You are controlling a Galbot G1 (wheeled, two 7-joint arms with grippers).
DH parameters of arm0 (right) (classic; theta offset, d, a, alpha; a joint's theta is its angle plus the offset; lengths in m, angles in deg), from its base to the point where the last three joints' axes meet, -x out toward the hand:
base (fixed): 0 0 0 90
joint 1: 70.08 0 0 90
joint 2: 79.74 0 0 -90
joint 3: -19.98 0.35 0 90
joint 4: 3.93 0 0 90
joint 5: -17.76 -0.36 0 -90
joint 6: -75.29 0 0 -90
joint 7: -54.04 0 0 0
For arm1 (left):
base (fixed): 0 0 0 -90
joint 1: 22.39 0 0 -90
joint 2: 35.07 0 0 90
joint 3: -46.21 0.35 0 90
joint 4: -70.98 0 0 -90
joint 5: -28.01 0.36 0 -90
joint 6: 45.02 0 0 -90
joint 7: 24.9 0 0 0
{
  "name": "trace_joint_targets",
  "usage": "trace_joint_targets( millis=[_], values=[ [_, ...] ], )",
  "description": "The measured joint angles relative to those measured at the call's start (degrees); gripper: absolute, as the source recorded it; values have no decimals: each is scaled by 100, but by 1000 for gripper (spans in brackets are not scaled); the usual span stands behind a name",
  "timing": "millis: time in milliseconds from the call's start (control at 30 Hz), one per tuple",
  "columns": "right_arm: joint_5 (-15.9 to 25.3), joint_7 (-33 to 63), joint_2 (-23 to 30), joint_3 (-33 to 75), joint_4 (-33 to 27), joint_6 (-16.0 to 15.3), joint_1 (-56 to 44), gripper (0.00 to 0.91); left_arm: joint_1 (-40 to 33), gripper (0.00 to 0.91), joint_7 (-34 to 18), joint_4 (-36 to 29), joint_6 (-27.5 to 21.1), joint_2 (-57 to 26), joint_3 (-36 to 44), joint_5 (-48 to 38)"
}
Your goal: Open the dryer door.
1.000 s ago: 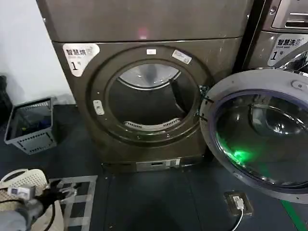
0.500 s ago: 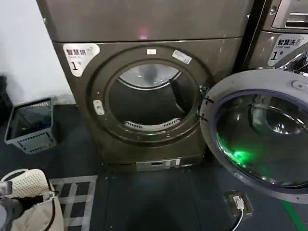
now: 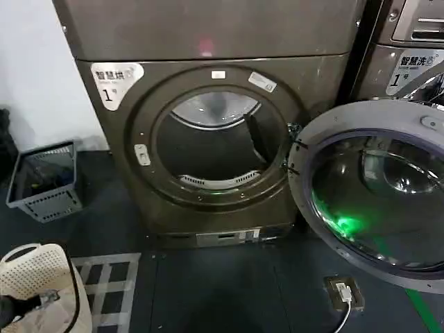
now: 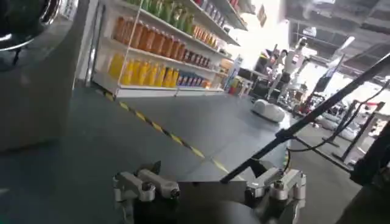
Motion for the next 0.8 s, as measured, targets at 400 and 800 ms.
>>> trace_joint_targets(
  millis=[400, 800],
  values=[
    [65, 169, 7, 111, -137, -31, -18, 907, 7, 907, -38, 140, 0, 2, -39, -69],
    [-57, 756, 86, 142, -172, -185, -12, 907, 28, 907, -38, 162, 0, -8, -37, -63]
  ],
)
